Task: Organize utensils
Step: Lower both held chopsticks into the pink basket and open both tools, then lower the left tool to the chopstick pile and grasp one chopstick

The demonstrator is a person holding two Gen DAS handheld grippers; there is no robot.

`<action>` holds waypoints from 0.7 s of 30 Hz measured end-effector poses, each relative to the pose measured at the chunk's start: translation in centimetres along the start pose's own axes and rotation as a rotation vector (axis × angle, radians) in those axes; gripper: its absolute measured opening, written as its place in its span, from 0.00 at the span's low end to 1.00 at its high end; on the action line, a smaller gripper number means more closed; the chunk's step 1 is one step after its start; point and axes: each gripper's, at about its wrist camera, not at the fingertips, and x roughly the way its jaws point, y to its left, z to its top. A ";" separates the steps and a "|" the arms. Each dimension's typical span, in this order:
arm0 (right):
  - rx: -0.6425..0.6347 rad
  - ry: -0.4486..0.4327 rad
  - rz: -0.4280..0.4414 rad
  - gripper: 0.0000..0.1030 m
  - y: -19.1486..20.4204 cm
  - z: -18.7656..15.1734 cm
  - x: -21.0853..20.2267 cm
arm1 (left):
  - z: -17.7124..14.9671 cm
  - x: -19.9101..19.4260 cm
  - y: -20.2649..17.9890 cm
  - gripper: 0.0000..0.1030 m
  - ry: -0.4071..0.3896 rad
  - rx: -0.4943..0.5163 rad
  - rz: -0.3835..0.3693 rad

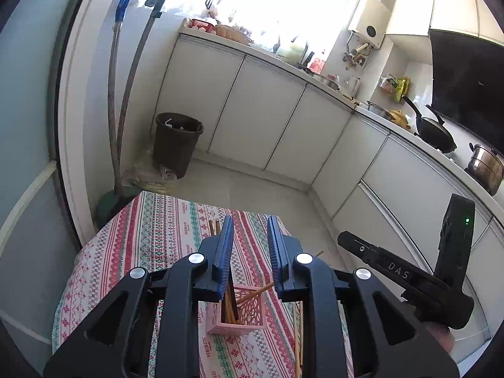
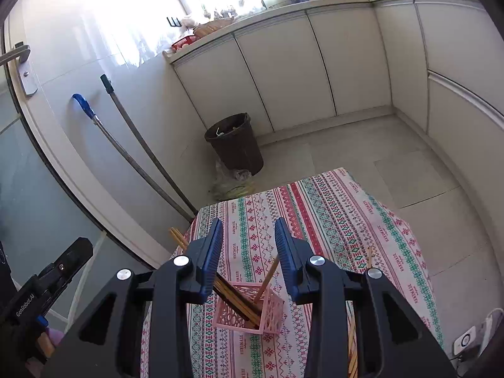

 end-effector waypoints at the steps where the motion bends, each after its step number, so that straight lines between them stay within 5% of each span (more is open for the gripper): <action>1: -0.012 -0.002 -0.012 0.35 0.1 -0.1 -0.1 | -0.1 0.1 -0.2 0.24 0.002 0.007 0.003; 4: -0.040 -0.002 -0.043 0.35 0.1 -0.5 -0.3 | -0.8 0.4 -1.0 0.32 0.011 0.040 0.020; 21: -0.113 -0.005 -0.237 0.73 -2.8 -3.8 -2.1 | -5.1 2.2 -4.2 0.64 0.104 0.188 0.092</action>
